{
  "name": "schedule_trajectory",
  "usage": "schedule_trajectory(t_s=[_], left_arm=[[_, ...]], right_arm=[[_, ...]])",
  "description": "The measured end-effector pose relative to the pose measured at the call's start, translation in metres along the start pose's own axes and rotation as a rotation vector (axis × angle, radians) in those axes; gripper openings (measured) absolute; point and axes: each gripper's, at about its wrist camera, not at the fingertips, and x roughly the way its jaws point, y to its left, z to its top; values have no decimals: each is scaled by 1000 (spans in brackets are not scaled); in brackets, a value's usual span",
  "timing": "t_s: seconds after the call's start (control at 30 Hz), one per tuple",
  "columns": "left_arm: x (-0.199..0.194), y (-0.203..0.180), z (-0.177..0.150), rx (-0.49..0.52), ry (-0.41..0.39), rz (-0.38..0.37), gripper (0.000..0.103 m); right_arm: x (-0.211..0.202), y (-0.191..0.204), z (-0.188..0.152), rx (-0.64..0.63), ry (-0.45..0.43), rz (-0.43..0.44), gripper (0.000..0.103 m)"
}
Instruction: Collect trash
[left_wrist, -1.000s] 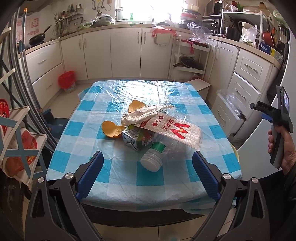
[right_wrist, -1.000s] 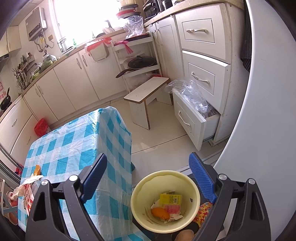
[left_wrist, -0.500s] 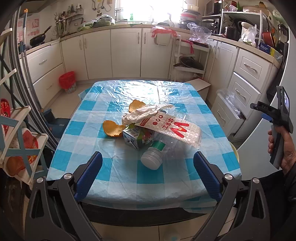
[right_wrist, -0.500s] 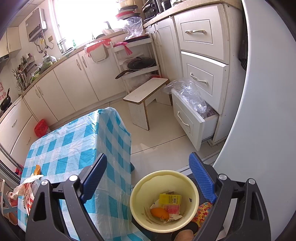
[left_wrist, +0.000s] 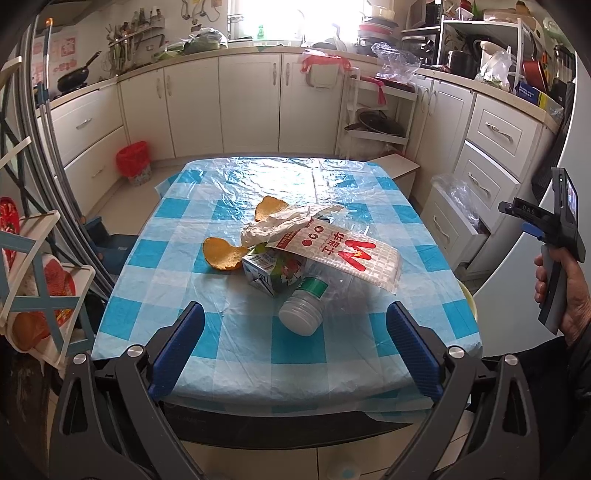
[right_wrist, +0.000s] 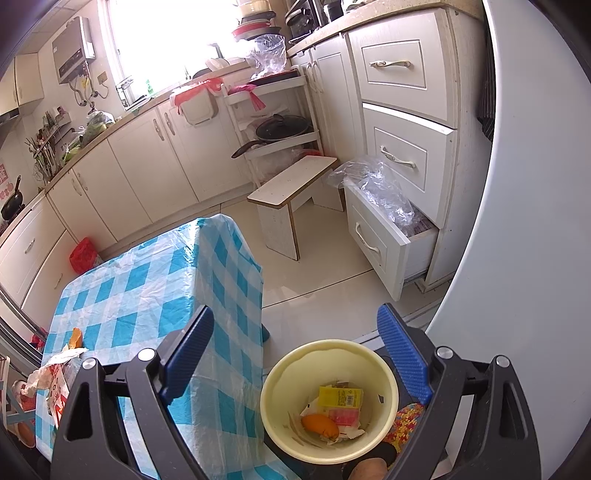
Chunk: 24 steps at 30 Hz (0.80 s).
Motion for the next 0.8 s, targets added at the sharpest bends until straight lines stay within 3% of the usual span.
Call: schedule_trajectory(t_s=[0.8], left_arm=[[3,-1,1,1,5,-4,95]], right_arm=[[0,1,0,-1,-2,3,86]])
